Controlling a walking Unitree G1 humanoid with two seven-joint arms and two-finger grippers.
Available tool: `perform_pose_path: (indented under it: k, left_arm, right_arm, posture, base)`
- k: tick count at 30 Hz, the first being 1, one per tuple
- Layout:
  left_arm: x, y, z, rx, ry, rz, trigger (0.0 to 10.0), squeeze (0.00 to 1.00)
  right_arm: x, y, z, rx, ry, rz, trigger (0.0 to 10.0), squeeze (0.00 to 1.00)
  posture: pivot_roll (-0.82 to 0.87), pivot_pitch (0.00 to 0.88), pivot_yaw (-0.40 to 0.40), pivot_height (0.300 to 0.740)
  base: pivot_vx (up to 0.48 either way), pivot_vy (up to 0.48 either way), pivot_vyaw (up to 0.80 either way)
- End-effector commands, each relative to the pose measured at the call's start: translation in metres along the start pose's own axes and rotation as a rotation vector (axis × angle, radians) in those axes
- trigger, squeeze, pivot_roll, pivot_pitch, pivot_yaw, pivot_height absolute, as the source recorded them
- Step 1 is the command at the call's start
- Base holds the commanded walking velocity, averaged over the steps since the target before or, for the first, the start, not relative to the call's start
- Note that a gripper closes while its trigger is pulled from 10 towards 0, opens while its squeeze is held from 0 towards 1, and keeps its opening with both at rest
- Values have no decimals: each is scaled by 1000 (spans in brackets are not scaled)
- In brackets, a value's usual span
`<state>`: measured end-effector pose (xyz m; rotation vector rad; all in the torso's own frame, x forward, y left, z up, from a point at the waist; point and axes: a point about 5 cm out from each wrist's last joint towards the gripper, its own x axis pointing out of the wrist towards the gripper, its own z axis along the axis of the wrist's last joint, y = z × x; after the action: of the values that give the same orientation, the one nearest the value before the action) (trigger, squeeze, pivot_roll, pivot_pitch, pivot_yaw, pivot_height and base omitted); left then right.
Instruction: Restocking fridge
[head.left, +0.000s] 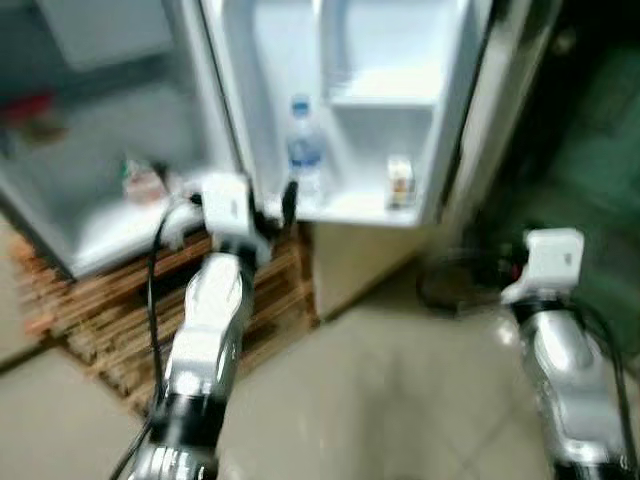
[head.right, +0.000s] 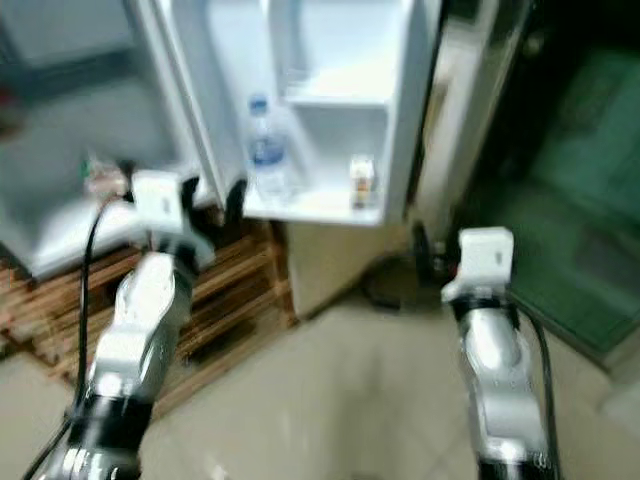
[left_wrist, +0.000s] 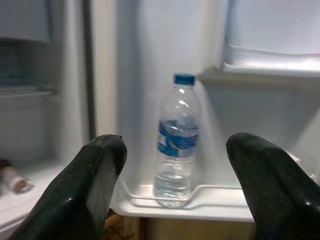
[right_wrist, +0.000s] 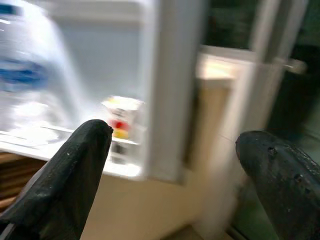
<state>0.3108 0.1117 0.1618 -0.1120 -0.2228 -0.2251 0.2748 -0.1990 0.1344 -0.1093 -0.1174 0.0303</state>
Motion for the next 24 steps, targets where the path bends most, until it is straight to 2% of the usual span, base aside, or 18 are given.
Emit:
perform_pose_path:
  k: [1,18,24]
  left_arm:
    - [-1,1,6,24,-34,-15,10000,0]
    - [-1,-3,10,35,-49,-24,10000,0]
    - [2,3,7,27,-34,23,10000,0]
  right_arm:
    - [5,8,8,13,-25,29,10000,0]
    - [11,22,10,-5,-33,85,10000,0]
    - [13,21,8,-14,-28,82,10000,0]
  posture:
    - [-194,0,44,740]
    - [-181,0,32,740]
    - [-181,0,32,740]
  base:
    - [0,-424,688]
    - [0,-433,689]
    - [283,-384,691]
